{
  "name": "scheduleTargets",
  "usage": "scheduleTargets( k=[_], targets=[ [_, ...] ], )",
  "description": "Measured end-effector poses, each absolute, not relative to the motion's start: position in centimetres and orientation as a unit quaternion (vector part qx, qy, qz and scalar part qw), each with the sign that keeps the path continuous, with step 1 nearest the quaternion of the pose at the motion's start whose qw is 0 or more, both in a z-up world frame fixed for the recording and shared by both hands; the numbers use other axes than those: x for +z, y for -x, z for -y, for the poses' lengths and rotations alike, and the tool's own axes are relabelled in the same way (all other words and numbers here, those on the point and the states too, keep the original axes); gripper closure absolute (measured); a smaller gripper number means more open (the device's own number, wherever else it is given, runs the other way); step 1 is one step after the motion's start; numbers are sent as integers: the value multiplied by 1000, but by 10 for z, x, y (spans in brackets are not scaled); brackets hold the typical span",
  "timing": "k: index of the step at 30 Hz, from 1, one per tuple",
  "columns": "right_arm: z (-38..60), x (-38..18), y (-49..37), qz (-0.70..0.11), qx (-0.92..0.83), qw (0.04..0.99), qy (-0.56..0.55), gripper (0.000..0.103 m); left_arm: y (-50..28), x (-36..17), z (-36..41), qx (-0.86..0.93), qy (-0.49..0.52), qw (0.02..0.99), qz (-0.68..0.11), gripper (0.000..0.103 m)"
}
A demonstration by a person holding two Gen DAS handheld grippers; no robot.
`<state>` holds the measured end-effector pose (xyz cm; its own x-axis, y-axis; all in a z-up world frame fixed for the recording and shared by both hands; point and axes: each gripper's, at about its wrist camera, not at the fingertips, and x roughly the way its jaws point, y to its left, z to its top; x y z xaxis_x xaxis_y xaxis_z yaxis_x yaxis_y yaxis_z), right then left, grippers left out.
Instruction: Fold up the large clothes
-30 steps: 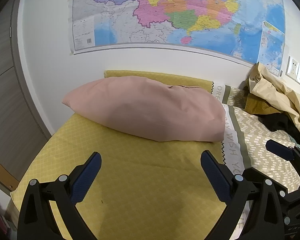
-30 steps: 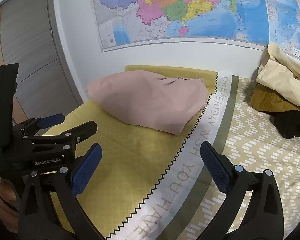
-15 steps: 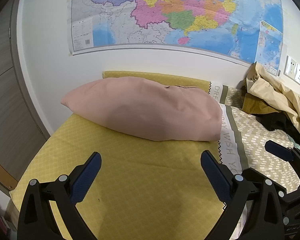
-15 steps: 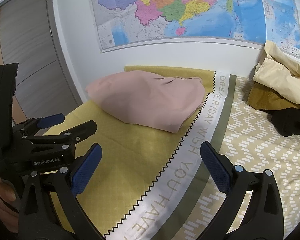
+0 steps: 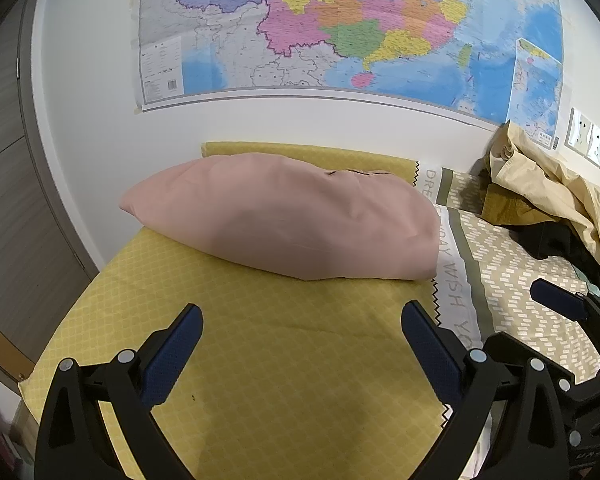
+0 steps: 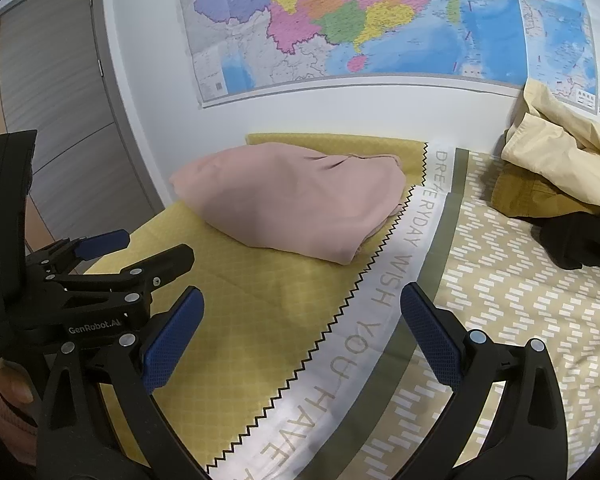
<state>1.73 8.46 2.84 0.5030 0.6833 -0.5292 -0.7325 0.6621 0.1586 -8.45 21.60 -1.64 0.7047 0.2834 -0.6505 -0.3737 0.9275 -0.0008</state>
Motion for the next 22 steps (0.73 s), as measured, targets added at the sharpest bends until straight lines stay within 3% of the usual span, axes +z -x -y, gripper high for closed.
scheduleTargets(
  k=[22],
  targets=[
    [13,16,-24,-301,302,905,9,6,44,-30,-145,62,71,926,-365,7]
  ],
)
